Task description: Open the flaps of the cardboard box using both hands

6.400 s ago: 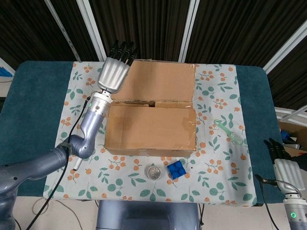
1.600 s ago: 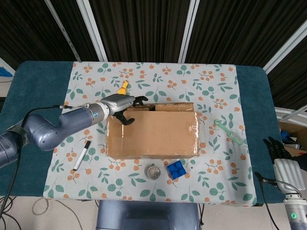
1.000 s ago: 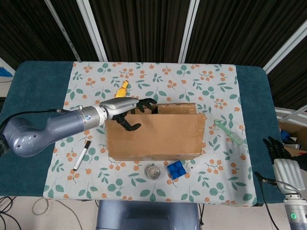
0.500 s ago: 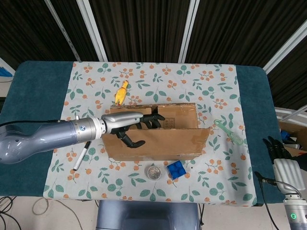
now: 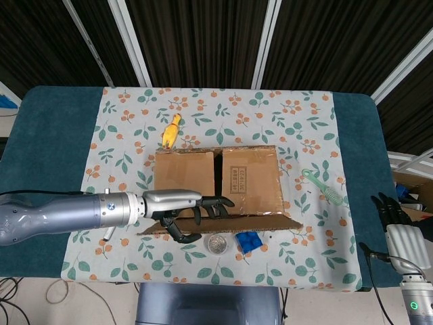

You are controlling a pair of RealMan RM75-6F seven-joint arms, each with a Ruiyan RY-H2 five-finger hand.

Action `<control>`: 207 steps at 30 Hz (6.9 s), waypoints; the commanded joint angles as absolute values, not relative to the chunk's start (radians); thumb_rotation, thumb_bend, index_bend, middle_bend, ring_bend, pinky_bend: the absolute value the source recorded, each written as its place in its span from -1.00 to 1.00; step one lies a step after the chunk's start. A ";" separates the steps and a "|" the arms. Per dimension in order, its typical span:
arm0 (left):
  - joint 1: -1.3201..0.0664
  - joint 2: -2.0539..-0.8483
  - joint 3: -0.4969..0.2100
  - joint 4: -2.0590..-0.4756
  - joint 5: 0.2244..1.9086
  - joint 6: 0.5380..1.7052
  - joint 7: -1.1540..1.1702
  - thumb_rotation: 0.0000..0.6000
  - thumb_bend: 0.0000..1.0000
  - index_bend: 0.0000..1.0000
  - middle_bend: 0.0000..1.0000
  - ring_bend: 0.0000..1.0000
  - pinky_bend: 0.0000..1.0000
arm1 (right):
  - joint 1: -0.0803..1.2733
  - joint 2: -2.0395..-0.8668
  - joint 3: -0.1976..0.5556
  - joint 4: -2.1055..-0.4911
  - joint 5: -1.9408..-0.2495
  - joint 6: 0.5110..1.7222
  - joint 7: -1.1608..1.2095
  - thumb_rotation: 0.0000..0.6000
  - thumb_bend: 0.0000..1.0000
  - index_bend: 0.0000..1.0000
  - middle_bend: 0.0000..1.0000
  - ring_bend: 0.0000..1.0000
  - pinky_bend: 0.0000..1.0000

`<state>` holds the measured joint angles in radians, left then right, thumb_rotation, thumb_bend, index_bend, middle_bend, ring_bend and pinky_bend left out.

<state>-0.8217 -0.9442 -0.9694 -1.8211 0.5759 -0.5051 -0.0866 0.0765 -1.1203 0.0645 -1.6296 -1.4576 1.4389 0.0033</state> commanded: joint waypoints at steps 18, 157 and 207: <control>-0.740 -0.939 -0.914 -1.879 0.694 -0.290 0.021 1.00 -0.38 -0.94 -0.80 -0.74 -0.48 | 0.077 -1.122 0.066 -1.627 -1.456 1.439 0.005 1.00 -0.54 -1.00 -1.00 -1.00 -0.61; -1.549 -0.350 0.044 -2.205 1.092 0.290 0.398 1.00 0.31 -0.88 -0.17 -0.72 -0.48 | 0.081 -1.135 0.072 -1.602 -1.482 1.463 0.030 1.00 -0.48 -1.00 -1.00 -1.00 -0.61; -0.348 -0.861 -0.023 -2.016 1.442 1.449 0.138 1.00 -0.79 -1.00 -1.00 -1.00 -0.79 | 0.099 -1.074 0.139 -1.726 -1.398 1.452 0.022 1.00 -0.62 -1.00 -1.00 -1.00 -0.61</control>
